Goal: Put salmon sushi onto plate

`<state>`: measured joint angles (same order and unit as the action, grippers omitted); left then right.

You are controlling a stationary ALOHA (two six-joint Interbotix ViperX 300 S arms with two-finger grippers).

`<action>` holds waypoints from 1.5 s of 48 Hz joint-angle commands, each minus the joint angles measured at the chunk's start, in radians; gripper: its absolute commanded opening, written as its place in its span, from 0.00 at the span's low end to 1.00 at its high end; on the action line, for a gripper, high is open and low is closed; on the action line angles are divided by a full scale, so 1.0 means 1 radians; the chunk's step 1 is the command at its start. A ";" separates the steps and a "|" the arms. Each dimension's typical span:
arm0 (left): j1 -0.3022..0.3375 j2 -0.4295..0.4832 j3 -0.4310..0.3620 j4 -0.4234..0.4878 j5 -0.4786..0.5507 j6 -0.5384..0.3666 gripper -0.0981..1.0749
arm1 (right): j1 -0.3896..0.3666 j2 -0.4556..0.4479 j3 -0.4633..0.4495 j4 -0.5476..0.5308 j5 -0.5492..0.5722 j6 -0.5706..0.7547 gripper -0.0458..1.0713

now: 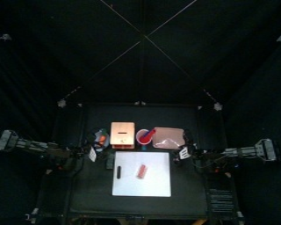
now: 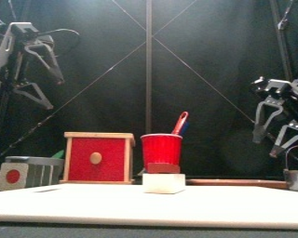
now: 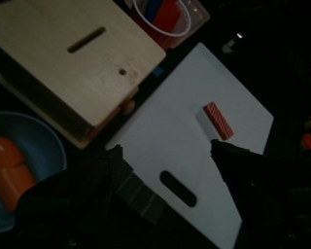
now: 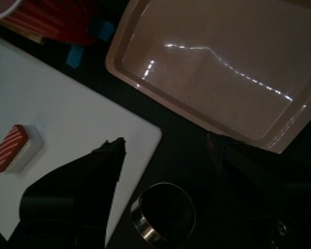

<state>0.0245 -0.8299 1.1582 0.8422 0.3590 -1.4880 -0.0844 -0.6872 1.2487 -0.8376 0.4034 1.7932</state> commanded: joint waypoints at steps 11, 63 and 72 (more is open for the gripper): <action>0.107 0.003 -0.002 -0.017 -0.124 0.097 0.96 | 0.018 0.012 -0.071 0.012 -0.006 0.005 0.92; 0.324 0.003 0.071 -0.092 -0.376 0.407 0.96 | 0.215 0.948 -1.048 0.726 0.413 0.057 0.92; 0.339 0.003 0.072 -0.101 -0.387 0.480 0.96 | 0.216 1.020 -1.097 0.721 0.420 0.078 0.92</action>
<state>0.3559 -0.8299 1.2425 0.7424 -0.0169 -1.0170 0.1319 0.3451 0.1825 -0.1120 0.8207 1.8669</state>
